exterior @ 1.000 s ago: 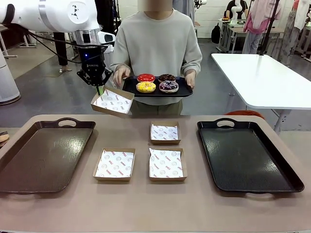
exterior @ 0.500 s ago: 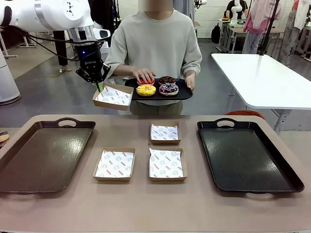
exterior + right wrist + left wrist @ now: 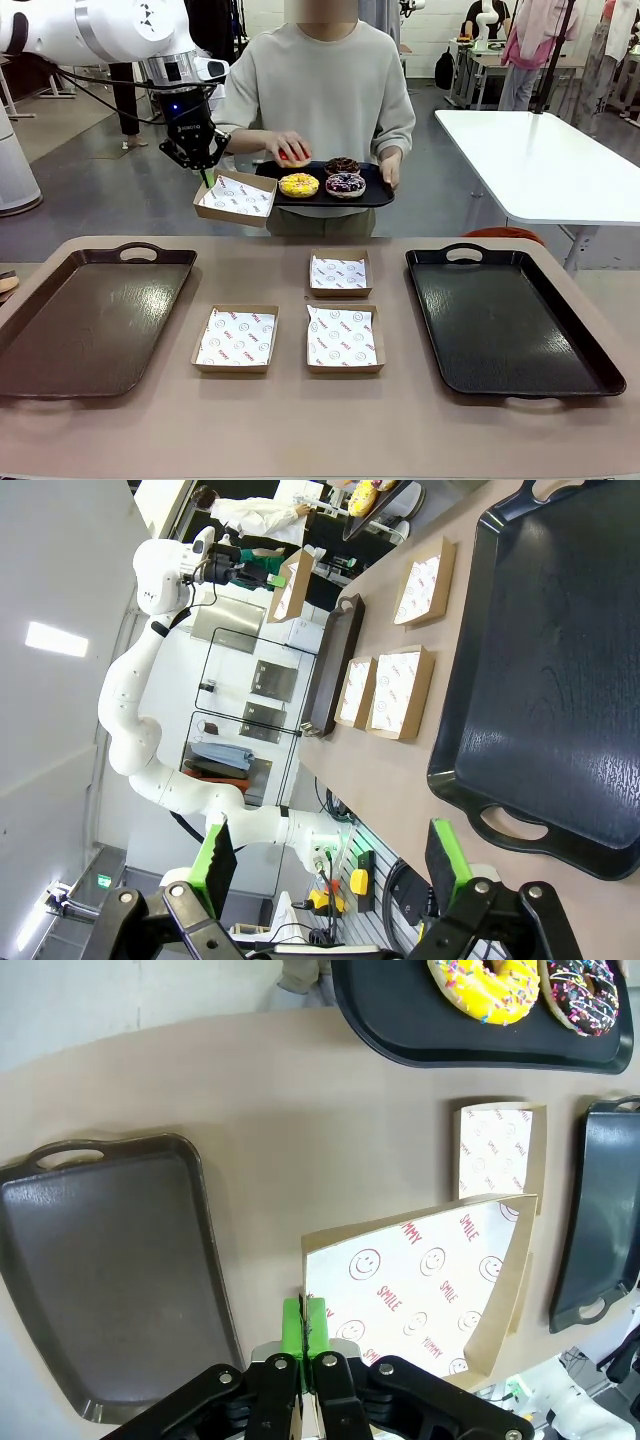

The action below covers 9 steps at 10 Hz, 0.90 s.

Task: Individually package the donuts and arrange them on the tray.
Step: Place the picked Paper togo box on the Handle tray while simultaneously picking up another Paper togo box from the table with the other hand.

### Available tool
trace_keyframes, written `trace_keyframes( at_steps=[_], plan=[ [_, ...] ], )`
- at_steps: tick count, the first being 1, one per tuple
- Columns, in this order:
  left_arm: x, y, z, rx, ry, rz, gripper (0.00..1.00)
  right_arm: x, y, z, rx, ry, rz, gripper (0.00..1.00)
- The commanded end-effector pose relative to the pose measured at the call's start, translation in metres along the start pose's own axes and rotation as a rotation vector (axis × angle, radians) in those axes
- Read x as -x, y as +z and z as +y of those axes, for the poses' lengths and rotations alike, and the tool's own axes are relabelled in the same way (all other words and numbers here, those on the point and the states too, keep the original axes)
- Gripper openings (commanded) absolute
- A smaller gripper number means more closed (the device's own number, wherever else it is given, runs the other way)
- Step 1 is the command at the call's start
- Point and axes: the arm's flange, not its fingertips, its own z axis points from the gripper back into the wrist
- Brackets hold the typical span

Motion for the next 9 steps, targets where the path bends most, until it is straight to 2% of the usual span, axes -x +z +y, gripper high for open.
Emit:
trace_keyframes(
  at_steps=[1, 9],
  plan=[
    [0.0062, 0.0004, 0.0025, -0.007, 0.002, 0.002, 0.0, -0.0002, 0.0003, -0.0004, -0.015, 0.007, -0.008, 1.0],
    [0.0062, 0.0004, 0.0025, -0.007, 0.002, 0.002, 0.0, -0.0002, 0.0003, -0.0004, -0.015, 0.007, -0.008, 1.0]
  ],
)
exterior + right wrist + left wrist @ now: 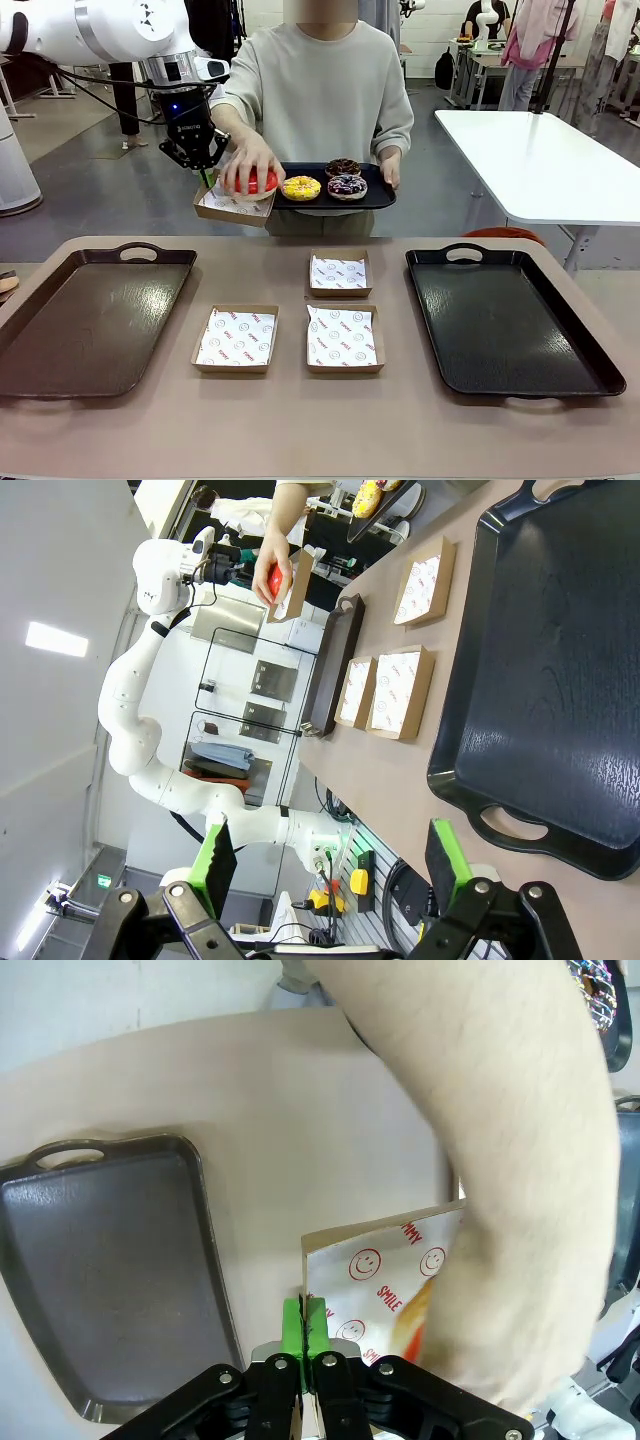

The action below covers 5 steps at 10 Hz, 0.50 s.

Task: Individually package the donuts and arrange them on the tray.
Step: Place the picked Paper togo box on the Handle tray while simultaneously picking up another Paper togo box from the table with the other hand.

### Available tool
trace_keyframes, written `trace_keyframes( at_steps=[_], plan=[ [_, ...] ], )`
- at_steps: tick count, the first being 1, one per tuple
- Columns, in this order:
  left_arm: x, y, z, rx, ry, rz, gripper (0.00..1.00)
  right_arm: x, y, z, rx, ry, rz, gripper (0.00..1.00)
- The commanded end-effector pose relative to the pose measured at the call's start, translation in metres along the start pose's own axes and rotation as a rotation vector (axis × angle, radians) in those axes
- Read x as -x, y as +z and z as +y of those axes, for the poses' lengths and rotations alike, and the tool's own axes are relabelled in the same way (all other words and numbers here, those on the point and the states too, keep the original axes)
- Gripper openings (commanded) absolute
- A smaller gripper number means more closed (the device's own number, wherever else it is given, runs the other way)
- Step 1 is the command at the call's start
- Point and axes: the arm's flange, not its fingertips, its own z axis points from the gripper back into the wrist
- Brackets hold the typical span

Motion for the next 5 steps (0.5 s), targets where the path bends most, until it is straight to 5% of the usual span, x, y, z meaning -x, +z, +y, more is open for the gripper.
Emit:
trace_keyframes(
  at_steps=[1, 5],
  plan=[
    [0.0061, 0.0005, 0.0025, -0.007, 0.002, 0.002, 0.0, -0.0002, 0.0003, -0.0004, -0.015, 0.007, -0.008, 1.0],
    [0.0061, 0.0005, 0.0025, -0.007, 0.002, 0.002, 0.0, -0.0002, 0.0003, -0.0004, -0.015, 0.007, -0.008, 1.0]
  ],
)
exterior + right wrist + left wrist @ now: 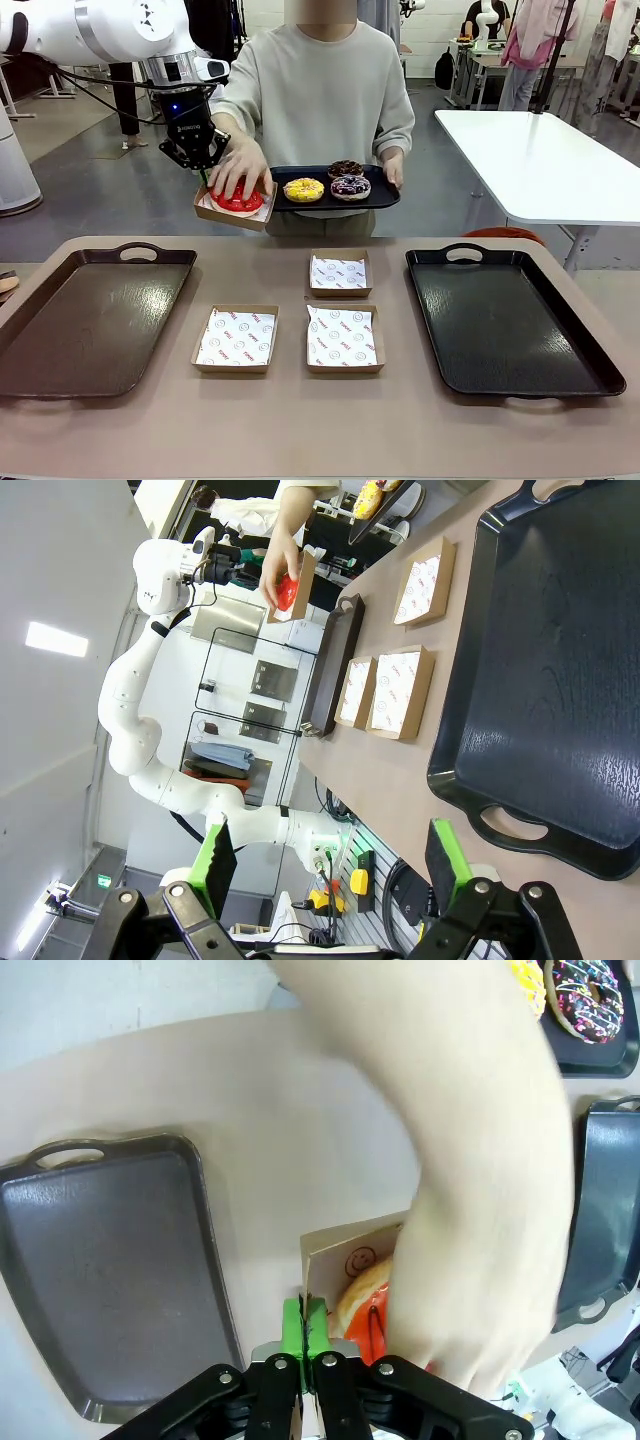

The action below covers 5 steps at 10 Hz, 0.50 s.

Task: Individually package the donuts and arrange them on the tray.
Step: Place the picked Paper togo box on the Handle tray while simultaneously picking up another Paper togo box from the table with the other hand.

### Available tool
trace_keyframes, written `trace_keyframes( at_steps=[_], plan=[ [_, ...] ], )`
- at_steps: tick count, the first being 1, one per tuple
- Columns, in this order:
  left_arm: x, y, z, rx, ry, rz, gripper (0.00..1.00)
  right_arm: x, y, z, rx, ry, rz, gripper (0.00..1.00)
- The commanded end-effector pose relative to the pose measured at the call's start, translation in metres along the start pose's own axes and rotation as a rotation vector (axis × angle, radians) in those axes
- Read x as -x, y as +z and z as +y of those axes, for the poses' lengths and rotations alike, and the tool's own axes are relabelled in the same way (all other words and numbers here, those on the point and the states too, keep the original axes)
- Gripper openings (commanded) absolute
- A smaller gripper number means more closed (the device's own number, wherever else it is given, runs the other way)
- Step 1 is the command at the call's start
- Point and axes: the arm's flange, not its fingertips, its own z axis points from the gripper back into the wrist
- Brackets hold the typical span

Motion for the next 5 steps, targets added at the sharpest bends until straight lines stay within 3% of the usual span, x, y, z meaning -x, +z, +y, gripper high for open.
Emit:
trace_keyframes(
  at_steps=[1, 5],
  plan=[
    [0.006, 0.0008, 0.0024, -0.007, 0.002, 0.001, 0.0, -0.0002, 0.0003, -0.0004, -0.015, 0.007, -0.008, 1.0],
    [0.006, 0.0008, 0.0024, -0.007, 0.002, 0.001, 0.0, -0.0002, 0.0003, -0.0004, -0.015, 0.007, -0.008, 1.0]
  ],
)
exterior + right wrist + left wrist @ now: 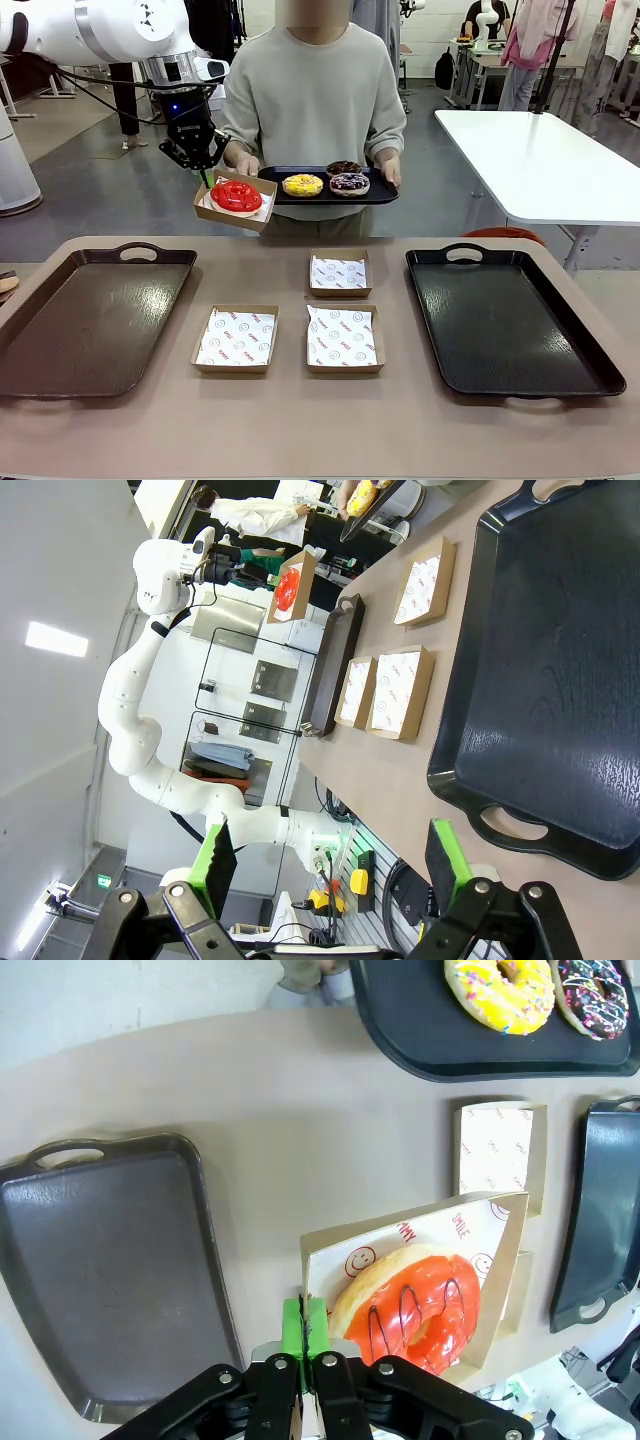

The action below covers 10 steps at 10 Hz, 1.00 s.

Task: Individually package the donuts and arrange them on the tray.
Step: Place the picked Paper togo box on the Handle tray while simultaneously picking up another Paper togo box from the table with the other hand.

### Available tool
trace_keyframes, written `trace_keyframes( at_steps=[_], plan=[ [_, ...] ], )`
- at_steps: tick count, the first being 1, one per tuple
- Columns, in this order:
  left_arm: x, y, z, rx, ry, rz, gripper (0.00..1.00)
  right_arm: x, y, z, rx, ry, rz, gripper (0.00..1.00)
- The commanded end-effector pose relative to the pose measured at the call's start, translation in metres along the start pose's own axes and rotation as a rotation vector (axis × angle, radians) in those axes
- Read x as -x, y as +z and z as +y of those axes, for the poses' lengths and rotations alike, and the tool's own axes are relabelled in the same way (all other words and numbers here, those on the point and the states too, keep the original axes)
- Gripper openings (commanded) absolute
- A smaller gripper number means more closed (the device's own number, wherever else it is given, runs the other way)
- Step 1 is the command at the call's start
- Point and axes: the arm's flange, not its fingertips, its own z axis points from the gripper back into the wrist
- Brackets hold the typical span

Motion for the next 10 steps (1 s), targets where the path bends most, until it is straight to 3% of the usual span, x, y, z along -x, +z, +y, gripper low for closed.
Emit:
trace_keyframes(
  at_steps=[1, 2, 4, 7, 10],
  plan=[
    [0.006, 0.001, 0.002, -0.007, 0.002, 0.001, 0.0, 0.0, 0.0, 0.0, -0.015, 0.007, -0.008, 1.0],
    [0.0, 0.0, 0.0, 0.0, 0.0, 0.0, 0.01, 0.0, 0.0, 0.0, 0.0, 0.0, 0.0, 1.0],
    [0.023, 0.022, 0.013, 0.012, -0.043, -0.094, 0.01, -0.034, -0.025, 0.023, 0.096, 0.044, 0.109, 1.0],
    [0.052, 0.037, 0.062, 0.004, -0.037, -0.118, 0.01, -0.106, -0.074, 0.063, 0.245, 0.009, 0.196, 1.0],
    [0.063, 0.032, 0.121, 0.017, -0.024, -0.112, 0.01, -0.164, -0.153, 0.104, 0.428, 0.037, 0.265, 1.0]
  ],
)
